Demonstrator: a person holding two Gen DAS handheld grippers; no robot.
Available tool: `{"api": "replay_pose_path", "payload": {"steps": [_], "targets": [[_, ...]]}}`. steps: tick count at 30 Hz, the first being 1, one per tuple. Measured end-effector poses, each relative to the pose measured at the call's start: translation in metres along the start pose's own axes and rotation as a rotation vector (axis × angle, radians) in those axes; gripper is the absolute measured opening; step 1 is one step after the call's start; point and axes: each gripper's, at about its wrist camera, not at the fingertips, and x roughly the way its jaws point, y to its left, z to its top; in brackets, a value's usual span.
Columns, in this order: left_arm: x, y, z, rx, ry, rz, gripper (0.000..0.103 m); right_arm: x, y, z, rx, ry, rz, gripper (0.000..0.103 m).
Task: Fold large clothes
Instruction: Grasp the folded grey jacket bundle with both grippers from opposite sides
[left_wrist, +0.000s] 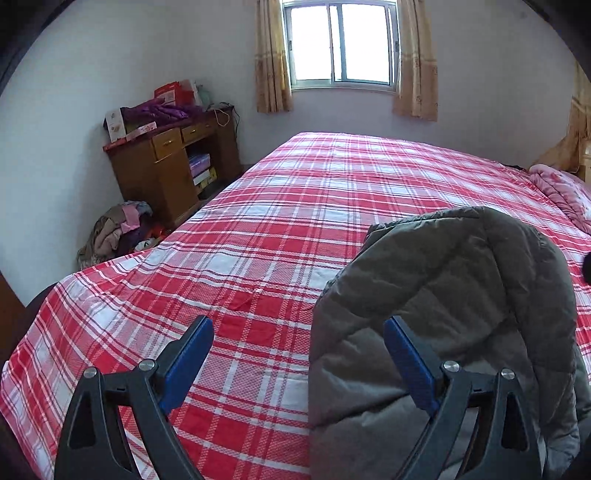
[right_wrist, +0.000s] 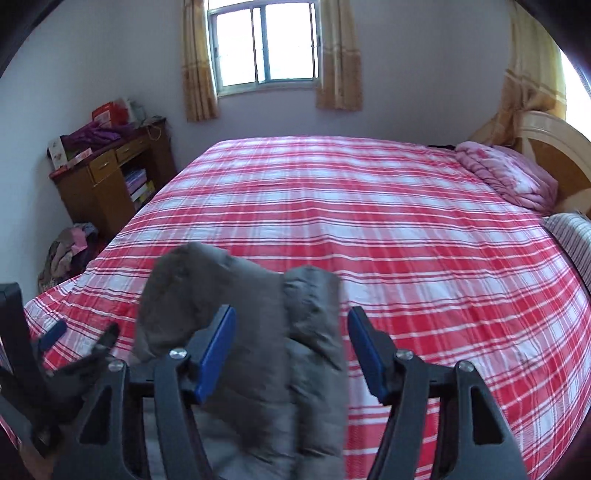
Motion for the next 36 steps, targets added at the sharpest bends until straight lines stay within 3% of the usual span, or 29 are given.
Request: {"api": "replay_pose_path", "payload": {"steps": [3,6,9,18,27,36], "targets": [[0.003,0.005,0.001,-0.031,0.012,-0.033,0.093,0.022,0.020,0.000,0.016,0.024,0.017,0.060],[0.011,0.004,-0.003,-0.069,0.022,-0.129,0.093,0.047,0.019,-0.018,0.031,0.055,-0.010,0.052],[0.015,-0.017,-0.008,-0.029,0.030,-0.182,0.093,0.061,0.008,-0.035,0.032,0.059,-0.055,0.050],[0.032,-0.071,-0.027,0.110,0.067,-0.169,0.094,0.086,-0.043,-0.074,0.121,0.078,-0.065,0.050],[0.054,-0.072,-0.034,0.079,0.106,-0.182,0.099,0.102,-0.053,-0.090,0.136,0.064,-0.035,0.050],[0.062,-0.085,-0.038,0.108,0.113,-0.156,0.101,0.114,-0.062,-0.098,0.161,0.079,-0.013,0.050]]}}
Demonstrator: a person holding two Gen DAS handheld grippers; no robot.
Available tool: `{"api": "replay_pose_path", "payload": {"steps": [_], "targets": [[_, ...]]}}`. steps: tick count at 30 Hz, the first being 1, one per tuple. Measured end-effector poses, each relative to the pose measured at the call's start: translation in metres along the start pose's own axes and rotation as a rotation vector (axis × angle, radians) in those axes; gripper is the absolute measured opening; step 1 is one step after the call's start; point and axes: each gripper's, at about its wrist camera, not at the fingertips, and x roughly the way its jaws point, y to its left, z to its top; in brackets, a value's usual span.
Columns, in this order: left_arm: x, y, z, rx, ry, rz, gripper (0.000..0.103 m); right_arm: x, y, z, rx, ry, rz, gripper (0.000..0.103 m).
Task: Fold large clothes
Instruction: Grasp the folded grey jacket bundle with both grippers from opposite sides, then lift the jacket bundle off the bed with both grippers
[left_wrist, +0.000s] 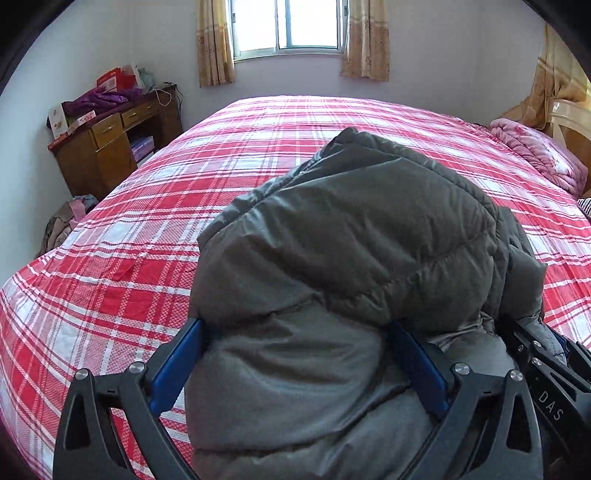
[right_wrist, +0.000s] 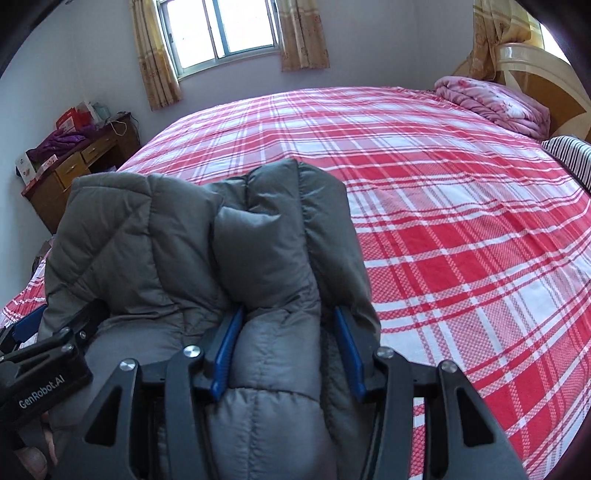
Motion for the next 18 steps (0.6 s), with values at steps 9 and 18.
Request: {"api": "replay_pose_path", "payload": {"steps": [9,18], "targets": [[0.009,0.004,-0.004,-0.028,0.005,-0.024,0.102,0.007,0.000,-0.005,-0.004,-0.001,-0.005,0.051],[0.012,0.004,-0.006,-0.037,0.005,-0.023,0.102,0.012,0.003,-0.008,-0.011,0.002,-0.012,0.053]]}}
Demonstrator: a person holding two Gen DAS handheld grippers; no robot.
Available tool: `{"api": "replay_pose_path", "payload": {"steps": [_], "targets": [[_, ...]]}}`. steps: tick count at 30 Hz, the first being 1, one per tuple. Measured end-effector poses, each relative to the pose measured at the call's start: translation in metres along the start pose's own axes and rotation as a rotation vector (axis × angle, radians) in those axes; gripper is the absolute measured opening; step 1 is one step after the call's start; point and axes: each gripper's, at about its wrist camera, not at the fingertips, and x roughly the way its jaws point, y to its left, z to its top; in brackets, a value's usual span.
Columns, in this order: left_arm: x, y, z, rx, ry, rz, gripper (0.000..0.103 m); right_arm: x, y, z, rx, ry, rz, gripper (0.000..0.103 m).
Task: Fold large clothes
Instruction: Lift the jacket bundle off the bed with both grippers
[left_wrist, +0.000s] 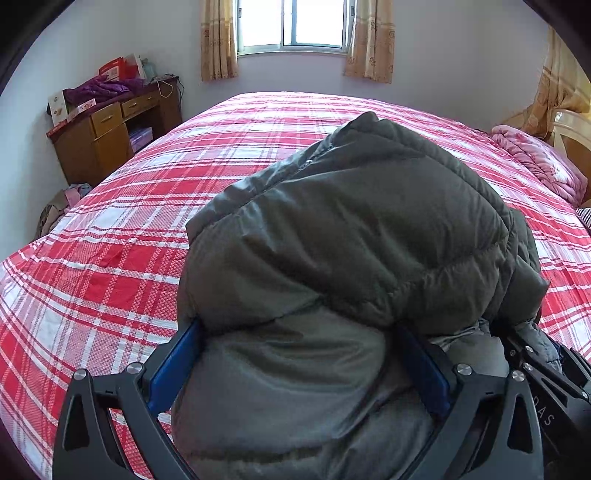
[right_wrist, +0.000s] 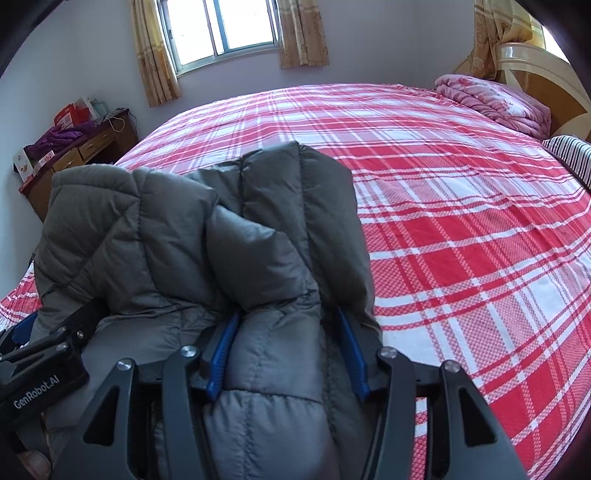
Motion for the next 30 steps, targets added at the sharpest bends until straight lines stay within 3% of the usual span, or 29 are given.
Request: {"api": "replay_pose_path", "payload": {"steps": [30], "targets": [[0.0052,0.0029,0.0037,-0.012,0.023,-0.011,0.102,0.0103,-0.0009,0.0017,-0.003,0.019,0.000,0.057]]}}
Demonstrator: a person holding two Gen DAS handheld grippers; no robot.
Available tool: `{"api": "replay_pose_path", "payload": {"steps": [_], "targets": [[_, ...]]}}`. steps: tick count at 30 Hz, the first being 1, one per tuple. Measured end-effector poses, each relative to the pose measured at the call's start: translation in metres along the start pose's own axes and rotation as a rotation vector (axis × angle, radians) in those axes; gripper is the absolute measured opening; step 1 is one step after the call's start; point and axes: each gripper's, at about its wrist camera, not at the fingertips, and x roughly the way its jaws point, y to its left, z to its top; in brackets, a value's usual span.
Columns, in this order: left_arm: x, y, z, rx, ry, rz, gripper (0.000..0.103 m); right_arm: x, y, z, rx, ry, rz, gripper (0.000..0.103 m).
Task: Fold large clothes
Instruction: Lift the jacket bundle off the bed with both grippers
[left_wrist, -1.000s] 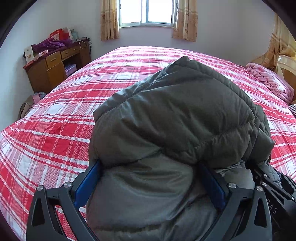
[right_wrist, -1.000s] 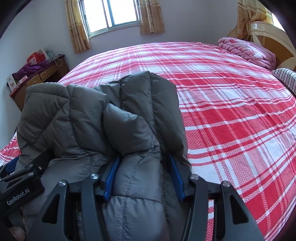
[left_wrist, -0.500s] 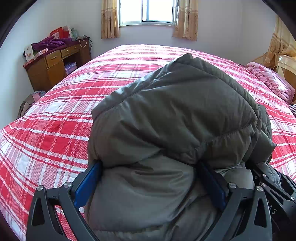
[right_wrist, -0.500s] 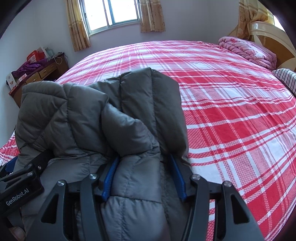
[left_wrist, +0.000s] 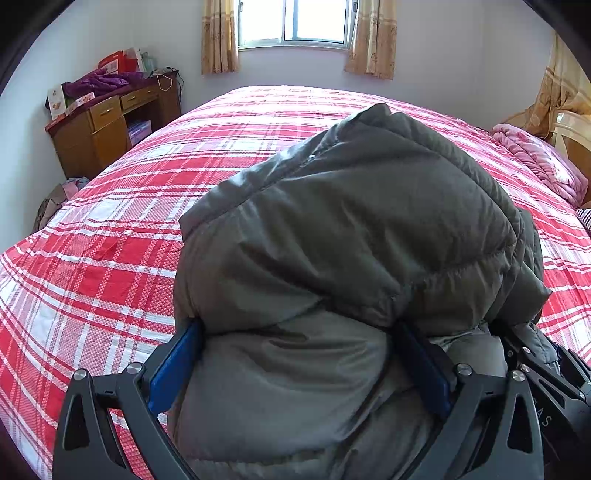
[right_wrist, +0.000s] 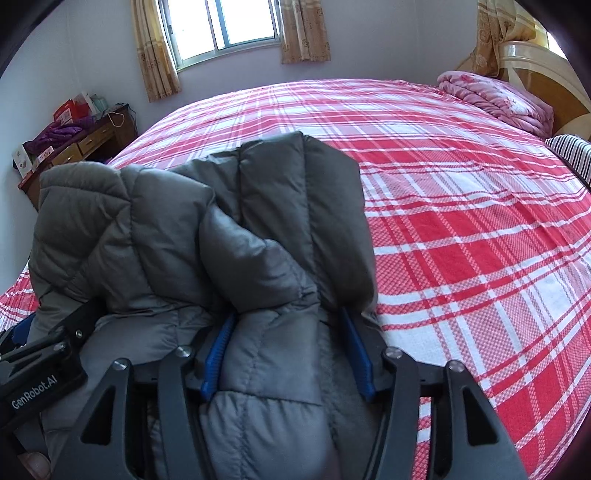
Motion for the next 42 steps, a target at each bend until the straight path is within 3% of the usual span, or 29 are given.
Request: {"api": "replay_pose_path", "payload": {"steps": [10,14,16,18,20,21,24,27,34,38,41,42], "targets": [[0.002,0.002,0.002,0.007,0.009,0.009,0.102,0.002,-0.001,0.001,-0.002,0.003,-0.004,0.058],[0.004,0.001,0.006,0.013,0.051,-0.003,0.102,0.004,0.000,0.001,-0.008,0.008,-0.009,0.058],[-0.008,0.008,0.009,0.017,0.076,-0.027,0.102,0.004,-0.001,0.003,-0.013,0.018,0.000,0.060],[-0.030,0.026,0.006,-0.016,0.045,-0.062,0.102,-0.005,-0.003,0.004,-0.018,0.013,0.023,0.061],[-0.050,0.046,-0.002,-0.042,0.009,-0.112,0.102,-0.027,-0.012,0.003,0.011,-0.031,0.080,0.067],[-0.052,0.053,-0.006,-0.047,0.016,-0.123,0.102,-0.039,-0.016,0.001,0.026,-0.061,0.096,0.076],[-0.041,0.068,-0.022,-0.059,0.068,-0.152,0.102,-0.049,-0.023,-0.004,0.005,-0.061,0.052,0.078],[-0.036,0.074,-0.028,-0.117,0.074,-0.204,0.102,-0.040,-0.033,-0.013,0.023,-0.006,0.090,0.078],[-0.024,0.049,-0.024,-0.030,0.072,-0.159,0.102,-0.025,-0.044,-0.024,0.058,0.031,0.153,0.078],[-0.012,0.048,-0.026,-0.053,0.084,-0.197,0.102,-0.019,-0.041,-0.026,0.042,0.022,0.154,0.078],[-0.008,0.049,-0.027,-0.066,0.084,-0.212,0.102,-0.023,-0.038,-0.029,0.033,0.017,0.167,0.069],[-0.008,0.049,-0.027,-0.061,0.081,-0.210,0.102,-0.025,-0.037,-0.031,0.021,0.008,0.207,0.053]]}}
